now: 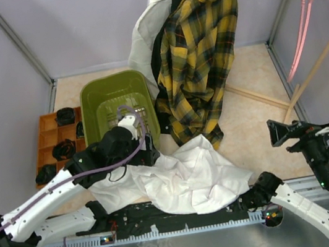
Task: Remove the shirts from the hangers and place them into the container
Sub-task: Place the hanger at the clothesline, then pick up the shirt from the center of the board.
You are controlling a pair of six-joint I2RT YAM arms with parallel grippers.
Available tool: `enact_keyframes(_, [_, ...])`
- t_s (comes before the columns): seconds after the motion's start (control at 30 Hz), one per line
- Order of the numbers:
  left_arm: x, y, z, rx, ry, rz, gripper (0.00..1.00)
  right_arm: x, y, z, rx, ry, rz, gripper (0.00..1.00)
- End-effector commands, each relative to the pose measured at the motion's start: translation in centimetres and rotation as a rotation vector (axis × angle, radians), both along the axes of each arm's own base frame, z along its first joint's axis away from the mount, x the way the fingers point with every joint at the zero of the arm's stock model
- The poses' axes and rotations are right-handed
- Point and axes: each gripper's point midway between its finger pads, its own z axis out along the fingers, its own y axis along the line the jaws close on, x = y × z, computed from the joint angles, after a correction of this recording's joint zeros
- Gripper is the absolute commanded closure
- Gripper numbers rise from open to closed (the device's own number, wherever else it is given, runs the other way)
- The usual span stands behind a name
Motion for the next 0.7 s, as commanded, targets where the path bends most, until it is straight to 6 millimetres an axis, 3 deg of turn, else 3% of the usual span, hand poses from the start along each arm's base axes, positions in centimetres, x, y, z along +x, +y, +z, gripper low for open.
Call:
enact_keyframes(0.0, [-0.8, -1.5, -0.9, 0.001, 0.032, -0.107, 0.01, -1.6, 3.3, -0.6, 0.130, -0.009, 0.198, 0.06])
enact_keyframes(0.13, [-2.3, -2.8, -2.0, 0.027, 0.090, -0.250, 0.01, -0.8, 6.8, -2.3, 0.077, 0.088, 0.322, 0.06])
enact_keyframes(0.4, [-5.6, -1.8, -6.9, 0.199, 0.262, -0.412, 0.01, 1.1, 15.1, -6.5, 0.050, 0.254, 0.591, 0.06])
enact_keyframes(0.53, [-5.8, -2.6, -9.0, 0.246, 0.264, -0.362, 0.01, 1.8, 16.5, -9.2, 0.103, 0.296, 0.602, 0.05])
enact_keyframes(0.67, [-4.6, -3.4, -10.4, 0.283, 0.226, -0.221, 0.01, 2.0, 16.9, -11.1, 0.124, 0.313, 0.600, 0.05])
